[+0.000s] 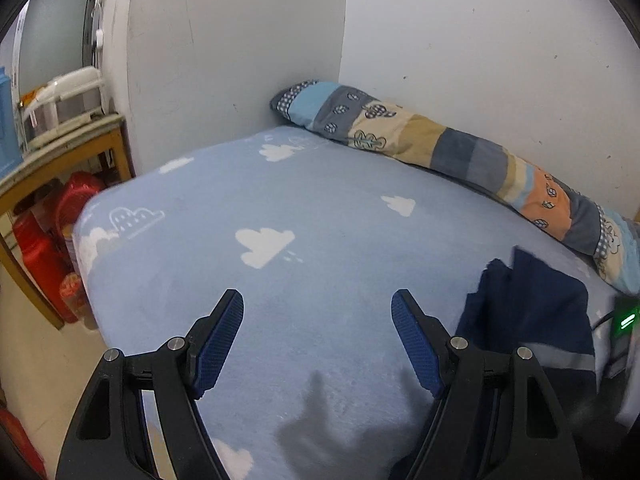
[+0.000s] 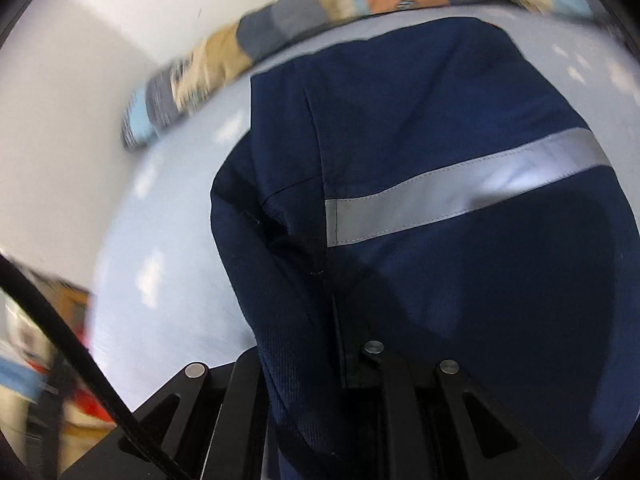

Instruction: Fold large clothes

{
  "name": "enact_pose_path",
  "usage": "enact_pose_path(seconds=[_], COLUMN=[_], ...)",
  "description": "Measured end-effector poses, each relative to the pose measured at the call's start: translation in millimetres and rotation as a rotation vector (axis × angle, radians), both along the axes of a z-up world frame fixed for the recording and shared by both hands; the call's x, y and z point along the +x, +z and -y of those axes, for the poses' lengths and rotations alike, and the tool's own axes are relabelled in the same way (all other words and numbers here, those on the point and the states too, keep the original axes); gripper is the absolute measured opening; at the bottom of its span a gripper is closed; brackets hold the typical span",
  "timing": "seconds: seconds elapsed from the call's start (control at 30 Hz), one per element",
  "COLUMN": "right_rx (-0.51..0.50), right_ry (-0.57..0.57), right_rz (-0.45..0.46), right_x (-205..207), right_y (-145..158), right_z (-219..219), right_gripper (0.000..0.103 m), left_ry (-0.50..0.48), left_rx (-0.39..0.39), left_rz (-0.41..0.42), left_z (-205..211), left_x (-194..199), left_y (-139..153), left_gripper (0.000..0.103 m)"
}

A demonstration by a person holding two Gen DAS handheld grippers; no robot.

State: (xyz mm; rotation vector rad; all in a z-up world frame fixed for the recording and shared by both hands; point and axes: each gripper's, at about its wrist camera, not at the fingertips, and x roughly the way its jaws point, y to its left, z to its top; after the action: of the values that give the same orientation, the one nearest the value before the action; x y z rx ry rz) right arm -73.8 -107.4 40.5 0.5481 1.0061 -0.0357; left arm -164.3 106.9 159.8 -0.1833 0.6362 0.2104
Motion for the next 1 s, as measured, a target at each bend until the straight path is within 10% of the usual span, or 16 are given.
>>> enact_pose_path(seconds=[0.2, 0.37, 0.53, 0.73, 0.87, 1.0], right_rx=[-0.012, 0.153, 0.031, -0.165, -0.243, -0.251], right_ry=[0.243, 0.297, 0.277, 0.311, 0.332, 0.377], right_rz=[-0.009, 0.113, 0.154, 0.144, 0.147, 0.052], right_x=[-4, -38, -58, -99, -107, -94], right_y=[-5, 35, 64, 53, 28, -10], right_z=[-29, 15, 80, 102, 118, 121], right_gripper=[0.074, 0.074, 0.073, 0.036, 0.032, 0.034], left_ry=[-0.015, -0.031, -0.190, -0.500, -0.606, -0.599], left_rx=[-0.040, -0.104, -0.125, -0.167, -0.074, 0.118], left_rz=[-0.016, -0.011, -0.025, -0.124, -0.144, -0.350], left_z=[1, 0, 26, 81, 112, 139], left_x=[6, 5, 6, 5, -2, 7], left_y=[-4, -4, -6, -21, -32, -84], left_gripper=[0.076, 0.076, 0.076, 0.075, 0.075, 0.068])
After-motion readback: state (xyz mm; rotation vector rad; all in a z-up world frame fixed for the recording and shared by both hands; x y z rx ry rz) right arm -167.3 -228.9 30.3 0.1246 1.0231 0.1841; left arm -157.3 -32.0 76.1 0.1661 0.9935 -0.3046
